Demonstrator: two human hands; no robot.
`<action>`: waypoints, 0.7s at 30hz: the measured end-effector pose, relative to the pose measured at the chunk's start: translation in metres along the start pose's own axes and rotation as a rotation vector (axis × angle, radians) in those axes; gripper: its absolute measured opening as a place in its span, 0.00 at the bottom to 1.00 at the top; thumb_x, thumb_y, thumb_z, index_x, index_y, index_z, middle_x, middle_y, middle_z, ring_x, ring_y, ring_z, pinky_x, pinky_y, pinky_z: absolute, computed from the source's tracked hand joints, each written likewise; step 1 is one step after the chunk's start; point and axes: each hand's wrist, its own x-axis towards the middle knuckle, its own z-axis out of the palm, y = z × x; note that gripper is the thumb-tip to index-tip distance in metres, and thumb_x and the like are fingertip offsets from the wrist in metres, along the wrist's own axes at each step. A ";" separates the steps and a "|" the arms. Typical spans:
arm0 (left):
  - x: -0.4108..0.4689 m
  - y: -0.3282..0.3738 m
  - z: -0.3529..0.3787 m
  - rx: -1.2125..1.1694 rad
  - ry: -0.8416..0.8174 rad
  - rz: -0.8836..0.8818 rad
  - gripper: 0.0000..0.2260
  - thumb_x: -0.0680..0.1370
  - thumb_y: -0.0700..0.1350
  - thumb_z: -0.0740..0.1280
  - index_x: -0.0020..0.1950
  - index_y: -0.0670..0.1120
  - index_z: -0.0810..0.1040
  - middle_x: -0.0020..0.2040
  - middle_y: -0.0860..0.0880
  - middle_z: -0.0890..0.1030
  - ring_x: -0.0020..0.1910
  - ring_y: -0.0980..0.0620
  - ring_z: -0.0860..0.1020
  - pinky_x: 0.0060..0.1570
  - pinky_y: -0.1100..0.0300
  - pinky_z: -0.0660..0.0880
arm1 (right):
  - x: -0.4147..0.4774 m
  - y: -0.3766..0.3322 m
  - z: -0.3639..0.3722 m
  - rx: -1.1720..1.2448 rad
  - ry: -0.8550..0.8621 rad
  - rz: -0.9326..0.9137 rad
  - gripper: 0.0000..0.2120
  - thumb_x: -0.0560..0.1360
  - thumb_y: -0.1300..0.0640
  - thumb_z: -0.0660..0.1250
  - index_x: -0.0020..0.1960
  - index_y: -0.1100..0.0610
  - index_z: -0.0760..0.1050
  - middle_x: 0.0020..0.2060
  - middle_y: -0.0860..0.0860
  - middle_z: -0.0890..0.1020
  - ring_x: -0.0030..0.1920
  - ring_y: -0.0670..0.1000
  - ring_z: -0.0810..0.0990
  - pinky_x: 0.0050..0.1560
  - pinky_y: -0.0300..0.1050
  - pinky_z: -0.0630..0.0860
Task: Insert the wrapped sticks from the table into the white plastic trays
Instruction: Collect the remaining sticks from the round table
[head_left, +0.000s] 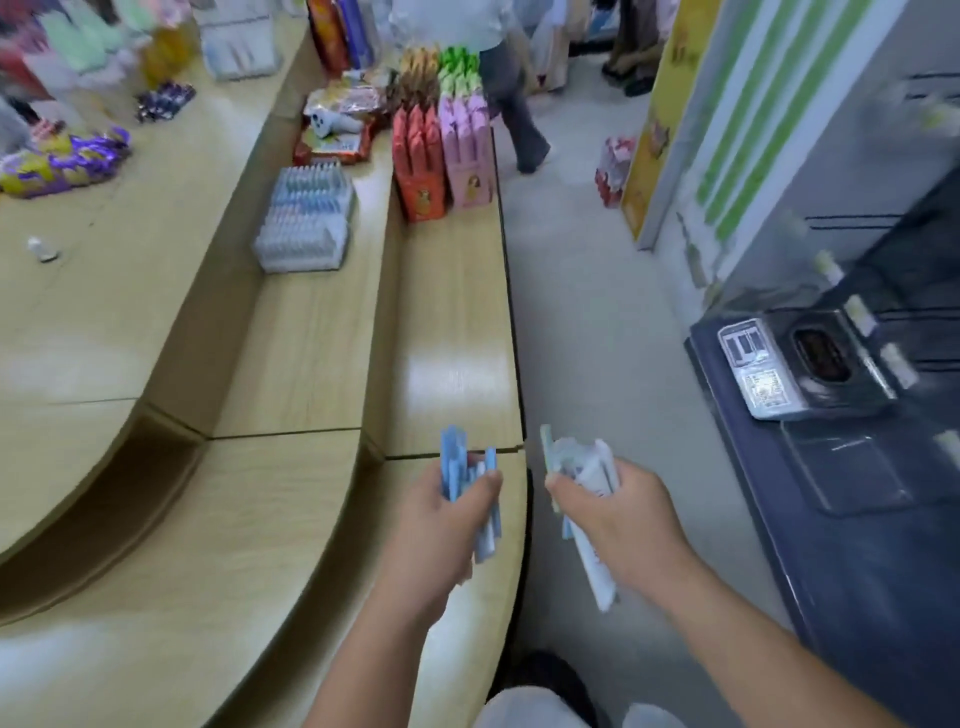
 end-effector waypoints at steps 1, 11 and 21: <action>0.013 0.007 0.008 0.003 -0.011 0.003 0.09 0.71 0.60 0.68 0.48 0.59 0.78 0.34 0.55 0.80 0.32 0.59 0.77 0.33 0.61 0.74 | 0.014 -0.004 -0.007 0.011 0.006 0.003 0.15 0.72 0.54 0.73 0.31 0.55 0.72 0.22 0.45 0.74 0.23 0.43 0.73 0.24 0.35 0.69; 0.170 0.090 0.062 0.006 -0.104 0.081 0.02 0.75 0.56 0.68 0.46 0.60 0.77 0.34 0.55 0.78 0.31 0.60 0.77 0.30 0.66 0.73 | 0.168 -0.056 -0.048 0.064 0.027 0.109 0.13 0.73 0.50 0.72 0.30 0.49 0.79 0.22 0.44 0.75 0.22 0.42 0.73 0.23 0.32 0.68; 0.307 0.150 0.105 -0.017 -0.025 0.034 0.02 0.76 0.54 0.67 0.44 0.58 0.77 0.32 0.59 0.76 0.29 0.62 0.75 0.29 0.68 0.73 | 0.334 -0.103 -0.090 0.043 -0.015 0.109 0.13 0.72 0.46 0.72 0.30 0.48 0.77 0.22 0.43 0.73 0.23 0.42 0.73 0.23 0.33 0.69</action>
